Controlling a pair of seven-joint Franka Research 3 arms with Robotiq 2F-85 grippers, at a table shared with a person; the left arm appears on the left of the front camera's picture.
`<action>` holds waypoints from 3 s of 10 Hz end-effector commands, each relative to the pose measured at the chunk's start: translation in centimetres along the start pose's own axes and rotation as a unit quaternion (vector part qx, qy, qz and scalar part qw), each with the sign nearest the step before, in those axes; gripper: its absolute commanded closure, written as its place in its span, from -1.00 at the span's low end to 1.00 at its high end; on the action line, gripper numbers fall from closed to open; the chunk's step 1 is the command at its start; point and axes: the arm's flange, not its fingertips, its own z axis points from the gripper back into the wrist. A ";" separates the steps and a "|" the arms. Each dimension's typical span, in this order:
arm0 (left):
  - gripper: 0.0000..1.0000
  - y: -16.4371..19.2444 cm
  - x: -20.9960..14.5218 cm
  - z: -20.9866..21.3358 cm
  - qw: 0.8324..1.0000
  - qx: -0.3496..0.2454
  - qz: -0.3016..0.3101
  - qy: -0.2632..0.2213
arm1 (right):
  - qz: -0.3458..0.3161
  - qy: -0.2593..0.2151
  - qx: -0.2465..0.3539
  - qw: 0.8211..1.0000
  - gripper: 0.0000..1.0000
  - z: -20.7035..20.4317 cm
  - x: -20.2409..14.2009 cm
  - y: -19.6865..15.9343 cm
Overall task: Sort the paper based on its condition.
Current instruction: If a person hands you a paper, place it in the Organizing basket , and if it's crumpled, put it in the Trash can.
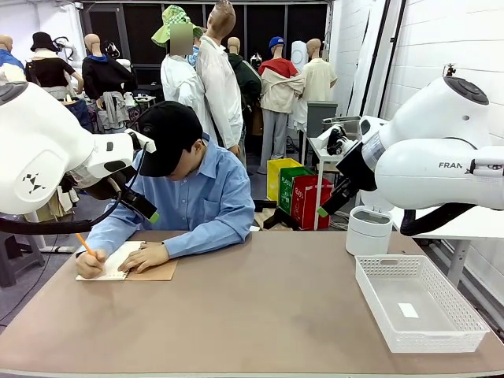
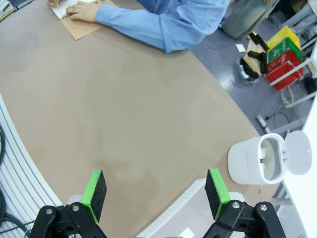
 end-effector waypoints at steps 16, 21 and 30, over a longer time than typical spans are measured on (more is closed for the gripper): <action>-1.00 0.0 0.0 0.0 1.000 0.000 0.000 -0.001 | 0.001 0.000 0.001 1.000 -1.00 0.0 0.0 0.1; -1.00 0.0 0.0 0.0 1.000 0.000 0.000 -0.001 | 0.001 0.000 0.001 1.000 -1.00 0.0 0.0 0.1; -1.00 0.0 0.0 0.0 1.000 0.000 0.000 -0.001 | 0.001 0.000 0.001 1.000 -1.00 0.0 0.0 0.1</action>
